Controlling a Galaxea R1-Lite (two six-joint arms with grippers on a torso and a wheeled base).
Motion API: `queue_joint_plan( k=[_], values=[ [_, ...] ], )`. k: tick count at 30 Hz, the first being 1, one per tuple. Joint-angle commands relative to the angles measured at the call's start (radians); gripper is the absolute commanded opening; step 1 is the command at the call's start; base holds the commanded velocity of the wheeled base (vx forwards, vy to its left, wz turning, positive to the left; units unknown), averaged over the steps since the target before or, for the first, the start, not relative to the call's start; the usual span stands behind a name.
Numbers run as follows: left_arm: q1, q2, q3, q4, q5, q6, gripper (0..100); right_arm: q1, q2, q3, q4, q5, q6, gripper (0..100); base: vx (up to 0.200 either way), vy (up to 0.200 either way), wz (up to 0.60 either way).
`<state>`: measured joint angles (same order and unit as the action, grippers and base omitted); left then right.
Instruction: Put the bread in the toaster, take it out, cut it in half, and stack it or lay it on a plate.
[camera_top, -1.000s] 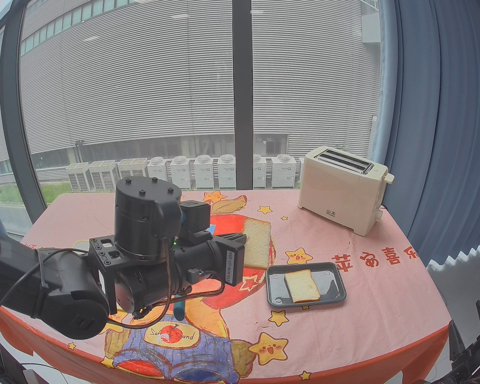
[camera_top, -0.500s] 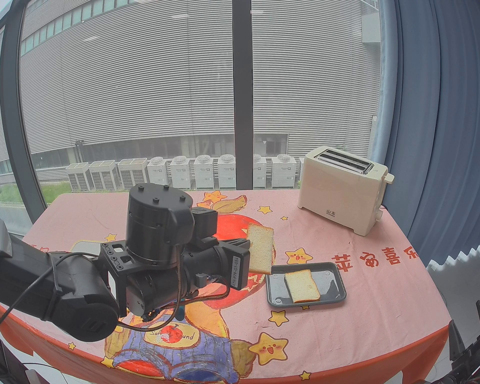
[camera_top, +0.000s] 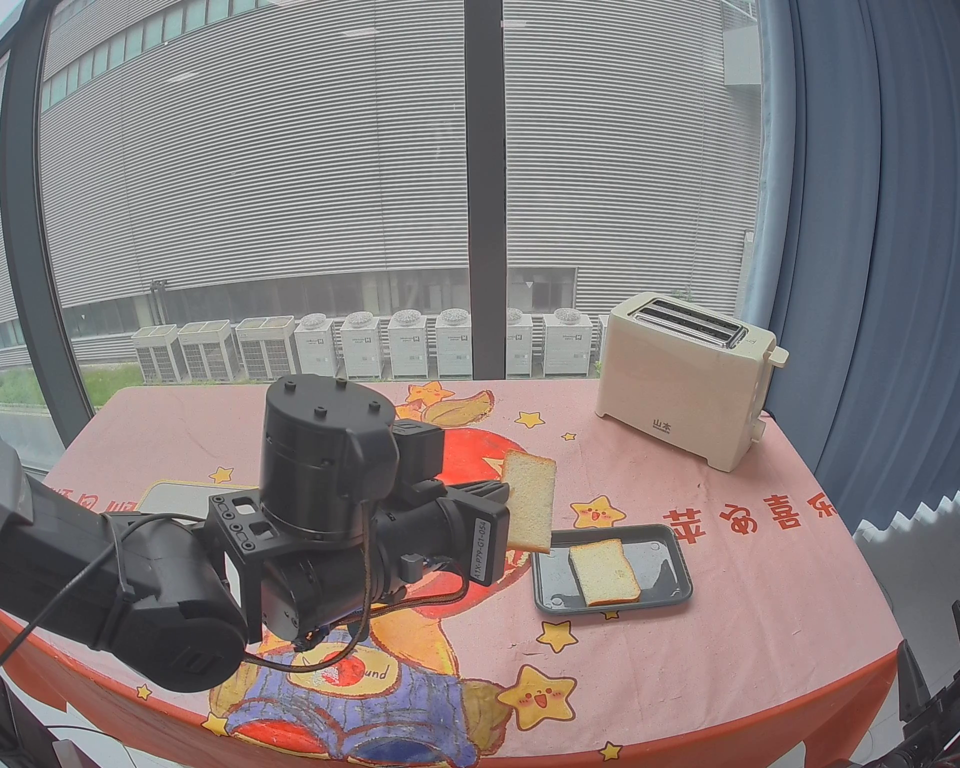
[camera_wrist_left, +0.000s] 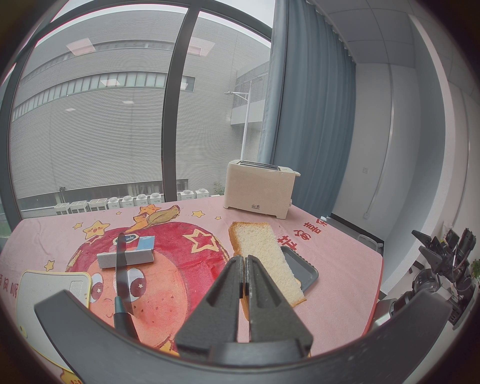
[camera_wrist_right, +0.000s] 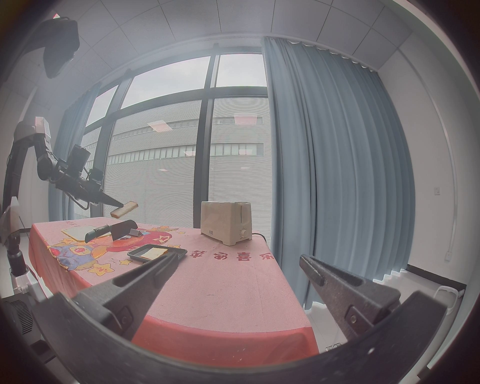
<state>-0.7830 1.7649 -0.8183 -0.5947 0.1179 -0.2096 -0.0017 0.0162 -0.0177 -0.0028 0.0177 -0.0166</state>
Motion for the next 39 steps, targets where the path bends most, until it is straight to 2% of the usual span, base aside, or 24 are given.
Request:
queue_joint_plan(
  k=[1,17,19,21,23,39],
  values=[
    [-0.004,0.013,-0.004,-0.001,0.000,-0.001,0,0.000,-0.013,0.018,0.000,0.001,0.000,100,0.000,0.000,0.00],
    [-0.019,0.044,0.007,-0.002,0.037,-0.007,0,0.000,-0.013,0.018,0.000,0.001,-0.002,100,0.000,0.000,0.00],
    [-0.019,0.044,0.008,-0.001,0.051,-0.028,0,0.000,-0.013,0.018,0.000,0.001,0.000,100,0.000,0.000,0.00],
    [-0.019,0.044,0.001,-0.002,0.062,-0.063,0,0.000,-0.013,0.018,0.000,0.001,0.000,100,0.000,0.000,0.00],
    [-0.018,0.044,-0.009,-0.002,0.065,-0.079,0,0.000,-0.013,0.018,0.000,0.001,0.000,100,0.000,0.000,0.00],
    [-0.050,0.111,-0.090,0.001,0.068,-0.085,0,0.000,-0.013,0.018,0.000,0.001,0.000,100,0.000,0.000,0.00]
  ],
)
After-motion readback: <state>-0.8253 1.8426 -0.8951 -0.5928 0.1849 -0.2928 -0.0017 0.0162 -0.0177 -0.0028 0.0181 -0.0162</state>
